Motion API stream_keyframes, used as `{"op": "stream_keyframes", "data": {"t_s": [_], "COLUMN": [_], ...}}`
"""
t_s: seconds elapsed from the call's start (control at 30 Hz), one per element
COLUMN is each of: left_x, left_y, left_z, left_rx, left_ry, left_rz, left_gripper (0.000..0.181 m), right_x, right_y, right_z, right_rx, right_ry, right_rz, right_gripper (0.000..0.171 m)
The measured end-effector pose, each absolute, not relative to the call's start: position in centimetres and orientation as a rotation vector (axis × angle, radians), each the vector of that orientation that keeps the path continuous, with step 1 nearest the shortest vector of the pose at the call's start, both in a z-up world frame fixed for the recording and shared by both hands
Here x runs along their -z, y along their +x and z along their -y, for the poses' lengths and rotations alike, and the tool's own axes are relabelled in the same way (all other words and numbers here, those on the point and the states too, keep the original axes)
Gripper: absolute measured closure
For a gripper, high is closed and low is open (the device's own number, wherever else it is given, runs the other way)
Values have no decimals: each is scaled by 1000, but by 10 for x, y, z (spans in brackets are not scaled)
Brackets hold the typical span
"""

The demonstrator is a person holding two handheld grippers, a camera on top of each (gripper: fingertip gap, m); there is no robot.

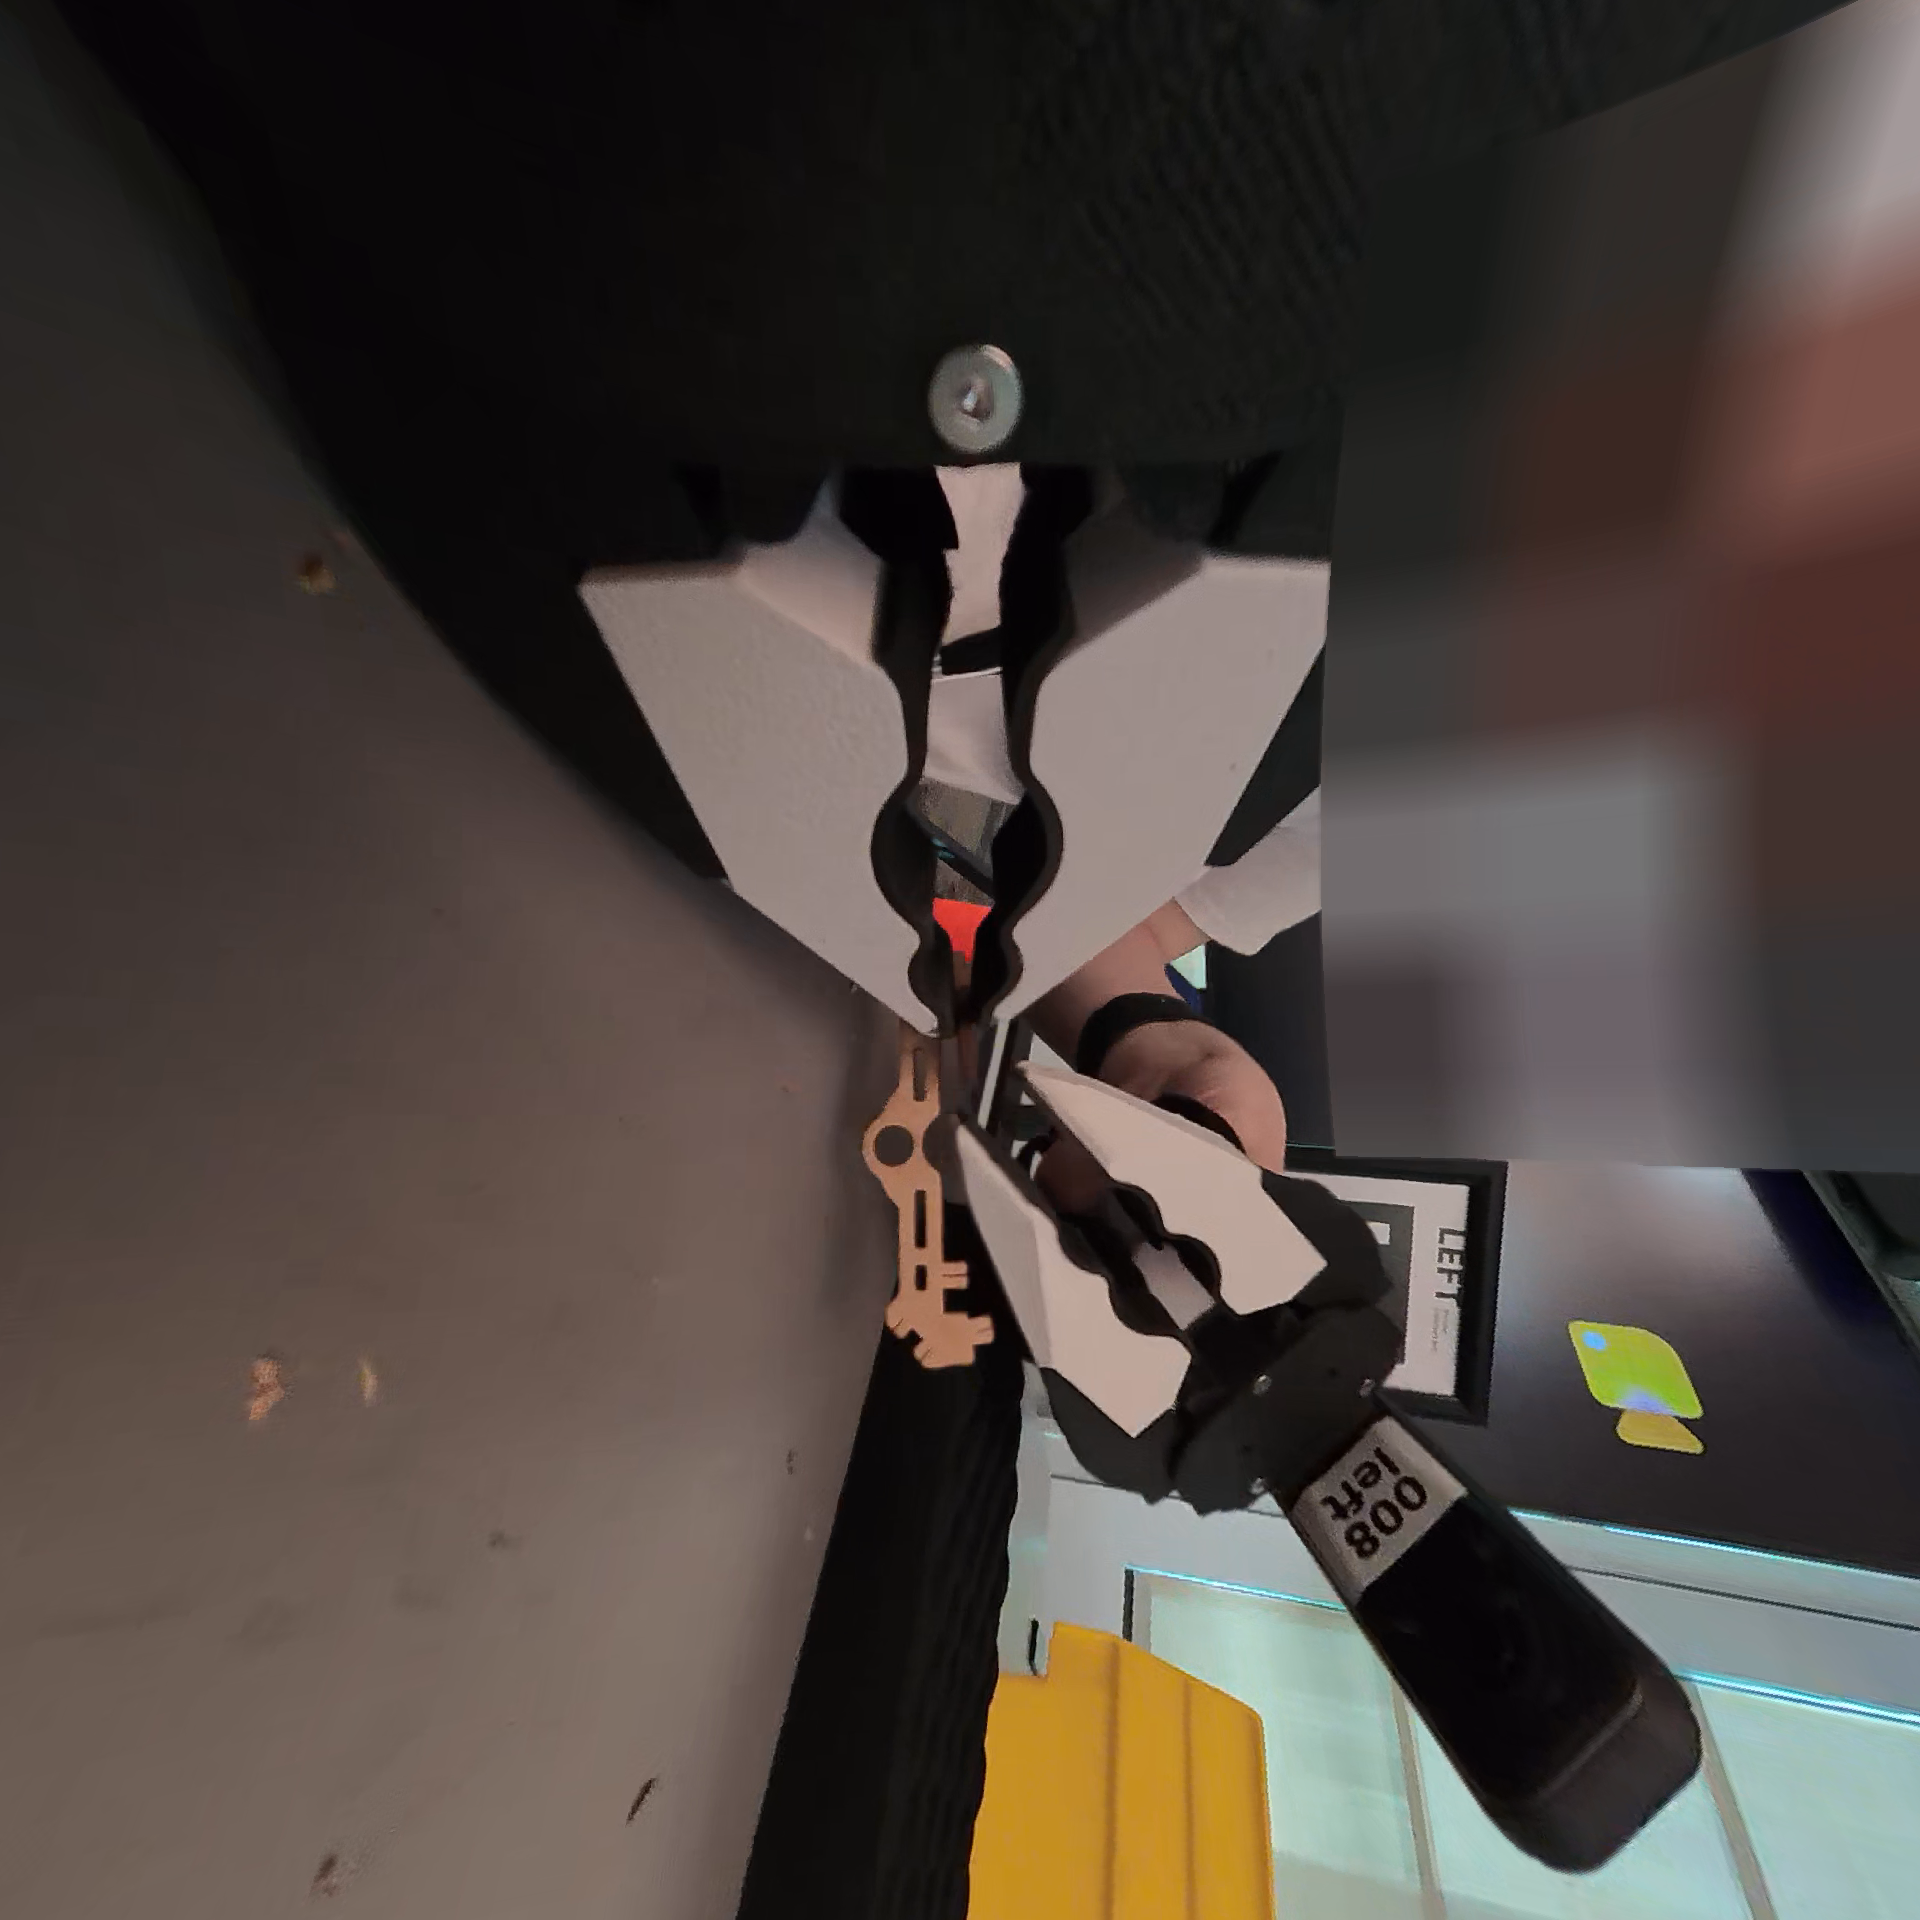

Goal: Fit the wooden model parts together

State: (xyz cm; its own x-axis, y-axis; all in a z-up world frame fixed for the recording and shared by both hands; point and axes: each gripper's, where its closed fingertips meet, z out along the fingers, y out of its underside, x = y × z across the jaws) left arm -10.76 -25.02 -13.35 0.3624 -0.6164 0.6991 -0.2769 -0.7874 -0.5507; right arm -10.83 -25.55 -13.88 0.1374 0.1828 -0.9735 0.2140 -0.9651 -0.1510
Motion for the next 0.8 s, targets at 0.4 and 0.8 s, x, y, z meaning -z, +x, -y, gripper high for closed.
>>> {"op": "stream_keyframes", "data": {"t_s": [0.4, 0.8], "left_x": [147, 149], "left_y": [-101, -98], "left_z": [255, 260], "left_rx": [1312, 1295], "left_ry": [-2376, -2392], "left_rz": [-852, -880], "left_gripper": [179, 180], "right_x": [148, 147], "right_y": [-106, -105], "right_z": [257, 257], "right_rx": [1869, 1862], "right_ry": [2390, 2373], "right_rz": [-509, -549], "right_gripper": [170, 169]}}
